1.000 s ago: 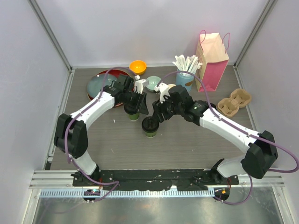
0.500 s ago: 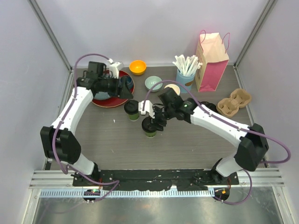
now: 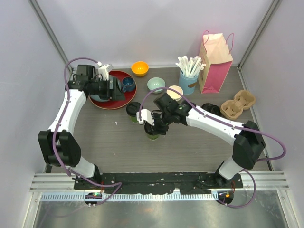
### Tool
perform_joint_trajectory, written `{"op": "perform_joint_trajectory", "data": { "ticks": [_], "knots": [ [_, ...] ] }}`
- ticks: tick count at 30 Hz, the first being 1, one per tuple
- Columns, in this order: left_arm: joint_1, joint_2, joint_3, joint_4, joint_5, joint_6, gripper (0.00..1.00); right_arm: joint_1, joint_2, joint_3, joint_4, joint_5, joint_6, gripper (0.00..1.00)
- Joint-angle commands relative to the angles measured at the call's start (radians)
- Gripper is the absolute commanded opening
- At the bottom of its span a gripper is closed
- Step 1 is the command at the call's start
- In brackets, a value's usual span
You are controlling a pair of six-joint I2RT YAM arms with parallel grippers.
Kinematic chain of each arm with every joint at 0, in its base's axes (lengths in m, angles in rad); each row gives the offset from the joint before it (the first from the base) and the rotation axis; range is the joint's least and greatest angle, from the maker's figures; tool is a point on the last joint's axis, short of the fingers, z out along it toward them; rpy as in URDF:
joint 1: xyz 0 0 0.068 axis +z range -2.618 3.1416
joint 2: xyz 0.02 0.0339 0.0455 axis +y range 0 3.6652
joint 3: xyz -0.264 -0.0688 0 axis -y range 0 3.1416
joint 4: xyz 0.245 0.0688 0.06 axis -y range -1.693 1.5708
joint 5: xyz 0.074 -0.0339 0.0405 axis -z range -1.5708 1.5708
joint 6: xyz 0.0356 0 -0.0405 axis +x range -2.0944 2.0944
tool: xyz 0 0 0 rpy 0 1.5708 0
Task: Pack the takeout coffee
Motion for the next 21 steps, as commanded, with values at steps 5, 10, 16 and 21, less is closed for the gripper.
{"op": "perform_joint_trajectory", "data": {
  "ticks": [5,10,16,21],
  "knots": [
    [0.024,-0.012,0.016,-0.025,0.099,0.017,0.75,0.008,0.012,0.041,-0.009,0.02,-0.014,0.38],
    [0.036,-0.011,0.013,-0.025,0.108,0.02,0.75,0.009,0.019,0.048,-0.011,0.018,-0.017,0.29],
    [0.043,0.001,0.022,-0.033,0.154,0.02,0.75,0.009,0.035,0.074,-0.03,0.029,-0.013,0.13],
    [0.043,0.012,0.025,-0.039,0.162,0.02,0.75,0.006,0.077,0.145,-0.066,0.07,0.004,0.07]
  ]
}}
